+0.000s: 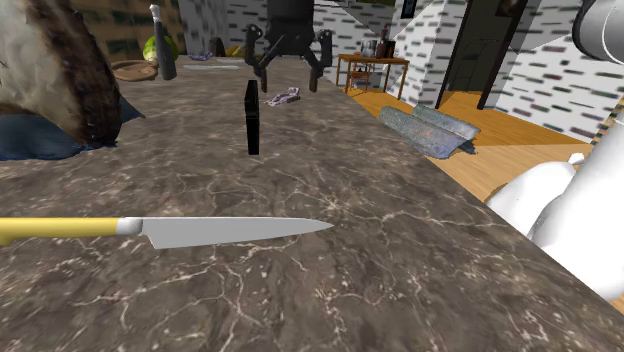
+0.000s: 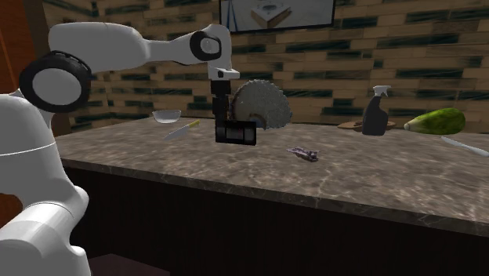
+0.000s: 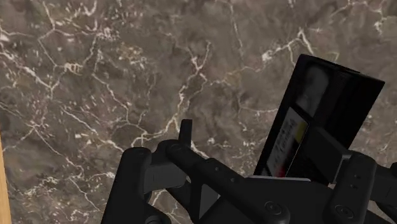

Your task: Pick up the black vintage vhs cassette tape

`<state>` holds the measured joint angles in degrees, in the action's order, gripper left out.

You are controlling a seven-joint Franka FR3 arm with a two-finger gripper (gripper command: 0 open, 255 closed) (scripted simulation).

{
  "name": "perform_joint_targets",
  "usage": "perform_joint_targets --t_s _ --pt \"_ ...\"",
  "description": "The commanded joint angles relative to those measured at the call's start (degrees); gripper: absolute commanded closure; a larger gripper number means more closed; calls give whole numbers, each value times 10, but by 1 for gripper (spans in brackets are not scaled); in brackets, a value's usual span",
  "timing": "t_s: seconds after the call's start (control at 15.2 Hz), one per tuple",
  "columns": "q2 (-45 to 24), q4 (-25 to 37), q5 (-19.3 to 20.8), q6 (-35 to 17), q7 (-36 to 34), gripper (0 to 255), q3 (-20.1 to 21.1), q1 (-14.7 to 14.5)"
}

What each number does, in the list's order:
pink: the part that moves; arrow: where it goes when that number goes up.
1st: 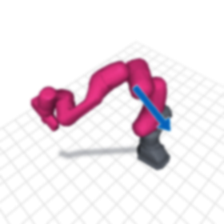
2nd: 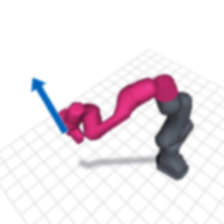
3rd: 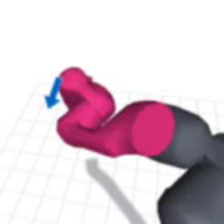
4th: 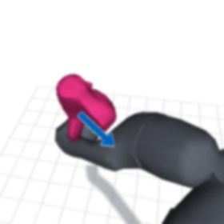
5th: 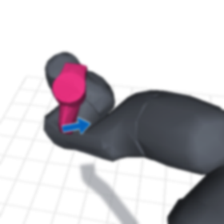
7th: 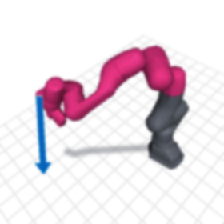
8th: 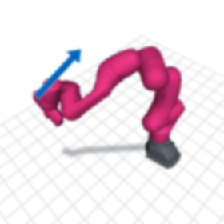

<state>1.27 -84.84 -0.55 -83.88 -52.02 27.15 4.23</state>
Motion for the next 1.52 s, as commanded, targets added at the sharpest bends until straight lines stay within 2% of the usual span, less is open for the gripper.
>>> perform_joint_targets --t_s 0.0,0.26,0.73,0.86,0.92,1.45 --pt "-64 77 28 21 -56 0 15 -12" --pt "-208 267 95 86 -144 0 22 -70" --pt "-164 149 71 7 -136 0 17 -46" --pt "-162 141 70 2 -136 0 17 -45" --pt "-161 141 70 2 -136 255 17 -45" --pt "-162 141 70 1 -136 255 17 -45"
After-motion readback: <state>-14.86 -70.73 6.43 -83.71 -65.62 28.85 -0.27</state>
